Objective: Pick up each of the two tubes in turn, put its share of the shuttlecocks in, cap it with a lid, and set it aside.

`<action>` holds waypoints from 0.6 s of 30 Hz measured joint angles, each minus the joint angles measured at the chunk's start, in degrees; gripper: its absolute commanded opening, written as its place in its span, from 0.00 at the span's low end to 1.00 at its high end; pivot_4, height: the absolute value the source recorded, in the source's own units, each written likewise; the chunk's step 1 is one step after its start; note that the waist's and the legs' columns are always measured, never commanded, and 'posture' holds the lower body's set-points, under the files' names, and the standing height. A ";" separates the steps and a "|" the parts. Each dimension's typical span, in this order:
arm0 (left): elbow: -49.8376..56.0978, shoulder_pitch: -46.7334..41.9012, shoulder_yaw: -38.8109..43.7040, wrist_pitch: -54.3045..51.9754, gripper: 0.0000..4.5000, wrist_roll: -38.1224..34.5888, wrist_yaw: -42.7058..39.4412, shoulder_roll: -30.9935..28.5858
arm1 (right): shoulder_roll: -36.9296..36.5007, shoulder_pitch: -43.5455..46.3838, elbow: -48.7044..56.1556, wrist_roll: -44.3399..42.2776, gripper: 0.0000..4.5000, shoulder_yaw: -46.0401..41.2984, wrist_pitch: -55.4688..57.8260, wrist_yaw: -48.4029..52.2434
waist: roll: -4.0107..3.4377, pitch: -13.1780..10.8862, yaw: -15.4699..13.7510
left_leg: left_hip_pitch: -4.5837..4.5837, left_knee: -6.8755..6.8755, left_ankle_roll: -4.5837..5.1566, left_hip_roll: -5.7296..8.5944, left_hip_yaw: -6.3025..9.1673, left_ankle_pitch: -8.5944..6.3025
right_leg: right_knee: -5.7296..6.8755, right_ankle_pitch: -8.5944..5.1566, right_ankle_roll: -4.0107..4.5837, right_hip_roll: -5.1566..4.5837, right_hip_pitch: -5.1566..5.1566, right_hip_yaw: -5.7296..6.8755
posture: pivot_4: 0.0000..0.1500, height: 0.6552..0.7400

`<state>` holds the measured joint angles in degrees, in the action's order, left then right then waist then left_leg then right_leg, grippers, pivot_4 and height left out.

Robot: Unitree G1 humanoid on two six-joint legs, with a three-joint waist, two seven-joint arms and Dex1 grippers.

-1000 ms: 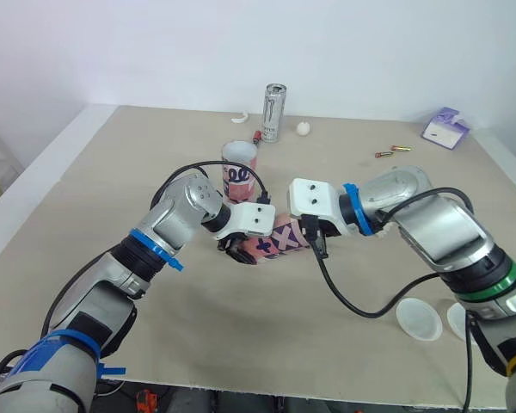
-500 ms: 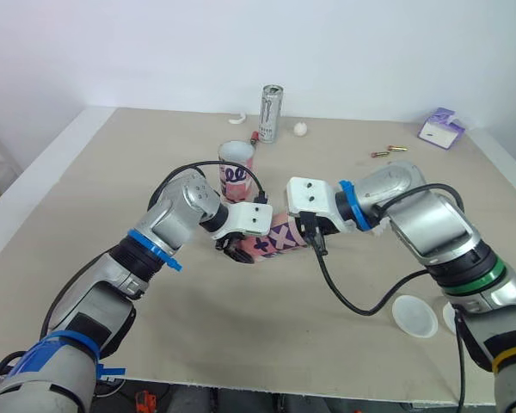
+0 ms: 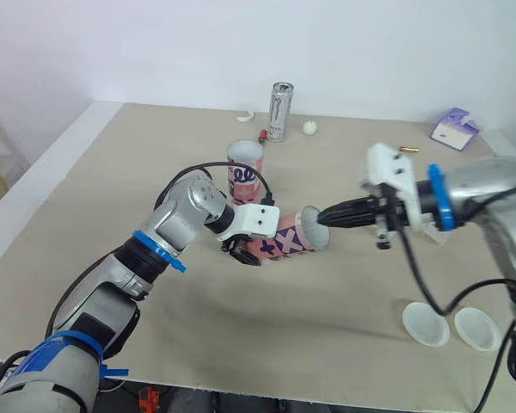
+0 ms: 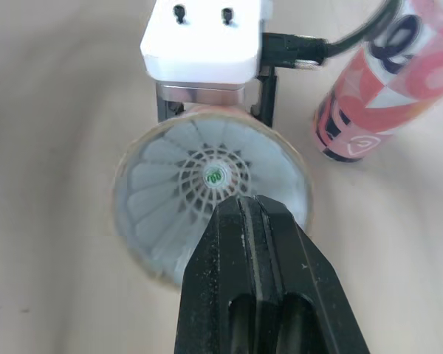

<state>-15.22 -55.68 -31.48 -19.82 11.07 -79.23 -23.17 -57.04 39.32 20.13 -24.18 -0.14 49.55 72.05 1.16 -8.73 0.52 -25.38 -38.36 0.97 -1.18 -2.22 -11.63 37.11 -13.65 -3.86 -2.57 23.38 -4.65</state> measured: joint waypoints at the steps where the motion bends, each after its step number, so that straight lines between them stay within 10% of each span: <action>1: -0.07 0.09 0.11 0.09 0.65 -0.11 0.05 0.10 | -0.60 -1.75 0.38 -1.07 0.02 -2.89 0.82 -0.48 | 0.01 0.00 -0.04 | 0.00 0.01 0.00 0.00 0.00 0.00 | -0.02 0.00 0.00 -0.01 -0.02 0.01 | 1.00 1.00; 18: -0.01 18.94 11.93 8.29 0.65 -16.69 11.63 14.23 | -0.77 -35.22 9.68 -6.63 0.02 -33.92 6.49 -9.00 | 0.02 -0.08 -0.83 | -0.24 0.00 0.03 0.22 0.33 -0.04 | 0.04 -0.05 -0.48 0.15 0.02 -0.02 | 1.00 1.00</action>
<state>-15.23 -36.74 -19.55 -11.53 -5.62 -67.60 -8.94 -57.81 4.10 29.81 -30.81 -34.06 56.04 63.05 1.18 -8.81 -0.30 -25.62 -38.36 1.01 -0.96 -1.89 -11.67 37.15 -13.71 -4.34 -2.42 23.41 -4.67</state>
